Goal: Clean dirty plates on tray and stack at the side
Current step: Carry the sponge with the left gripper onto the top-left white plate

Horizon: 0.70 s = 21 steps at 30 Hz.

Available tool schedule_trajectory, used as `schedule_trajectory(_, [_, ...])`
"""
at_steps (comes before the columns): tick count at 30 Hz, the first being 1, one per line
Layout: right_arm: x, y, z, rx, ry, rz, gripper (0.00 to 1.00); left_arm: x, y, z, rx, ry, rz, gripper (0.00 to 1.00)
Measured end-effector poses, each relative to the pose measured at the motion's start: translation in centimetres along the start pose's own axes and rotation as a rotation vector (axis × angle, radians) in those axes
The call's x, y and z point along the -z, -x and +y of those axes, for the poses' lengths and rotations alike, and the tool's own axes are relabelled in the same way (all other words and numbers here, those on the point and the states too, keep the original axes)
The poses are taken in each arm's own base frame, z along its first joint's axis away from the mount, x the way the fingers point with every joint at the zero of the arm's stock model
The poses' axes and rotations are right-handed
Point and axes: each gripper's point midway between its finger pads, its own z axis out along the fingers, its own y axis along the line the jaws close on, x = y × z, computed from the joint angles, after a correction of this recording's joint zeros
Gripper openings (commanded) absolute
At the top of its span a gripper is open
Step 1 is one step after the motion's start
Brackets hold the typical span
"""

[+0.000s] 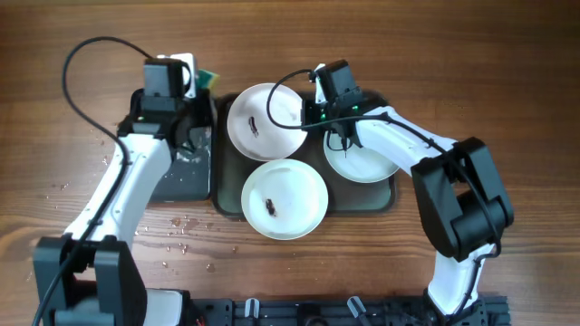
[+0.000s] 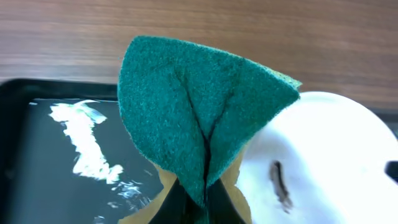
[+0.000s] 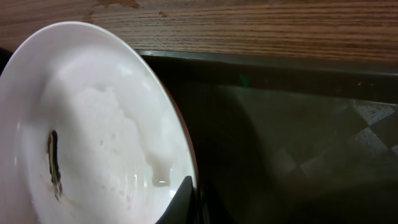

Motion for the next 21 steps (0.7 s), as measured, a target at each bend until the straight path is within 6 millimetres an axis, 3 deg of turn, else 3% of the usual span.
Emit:
schedule_trajectory(14, [-0.1, -0.1, 0.0, 0.003, -0.017, -0.002, 0.04, -3.0, -3.5, -4.7, 0.172, -0.083, 0.123, 0.04])
schedule_trajectory(21, [-0.1, -0.1, 0.0, 0.003, -0.017, -0.001, 0.04, -3.7, -3.4, -6.1, 0.221, -0.125, 0.117, 0.04])
